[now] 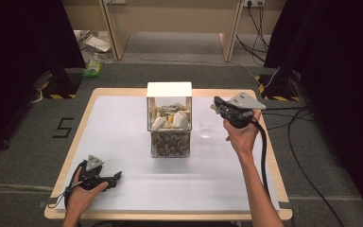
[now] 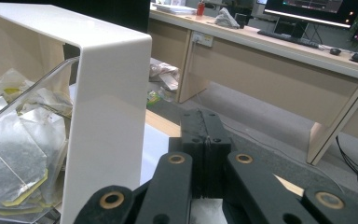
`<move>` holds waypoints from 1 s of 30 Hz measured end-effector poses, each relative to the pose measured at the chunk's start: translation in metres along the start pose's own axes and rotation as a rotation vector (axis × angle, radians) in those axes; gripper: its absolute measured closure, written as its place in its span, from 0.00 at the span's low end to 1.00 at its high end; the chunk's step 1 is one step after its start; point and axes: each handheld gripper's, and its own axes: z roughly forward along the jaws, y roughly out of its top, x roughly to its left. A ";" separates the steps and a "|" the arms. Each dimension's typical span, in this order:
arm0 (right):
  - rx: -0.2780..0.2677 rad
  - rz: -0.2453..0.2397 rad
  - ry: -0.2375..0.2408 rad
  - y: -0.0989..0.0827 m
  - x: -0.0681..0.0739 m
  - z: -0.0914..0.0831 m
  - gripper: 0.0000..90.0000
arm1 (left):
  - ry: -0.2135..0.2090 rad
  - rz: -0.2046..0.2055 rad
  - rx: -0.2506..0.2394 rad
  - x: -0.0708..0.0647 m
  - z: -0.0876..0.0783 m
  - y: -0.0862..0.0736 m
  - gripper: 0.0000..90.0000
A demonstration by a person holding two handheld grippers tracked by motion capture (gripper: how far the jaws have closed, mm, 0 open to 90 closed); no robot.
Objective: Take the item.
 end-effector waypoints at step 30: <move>0.097 0.038 0.009 -0.034 0.005 0.039 1.00 | -0.001 -0.002 -0.003 0.000 0.000 0.000 0.11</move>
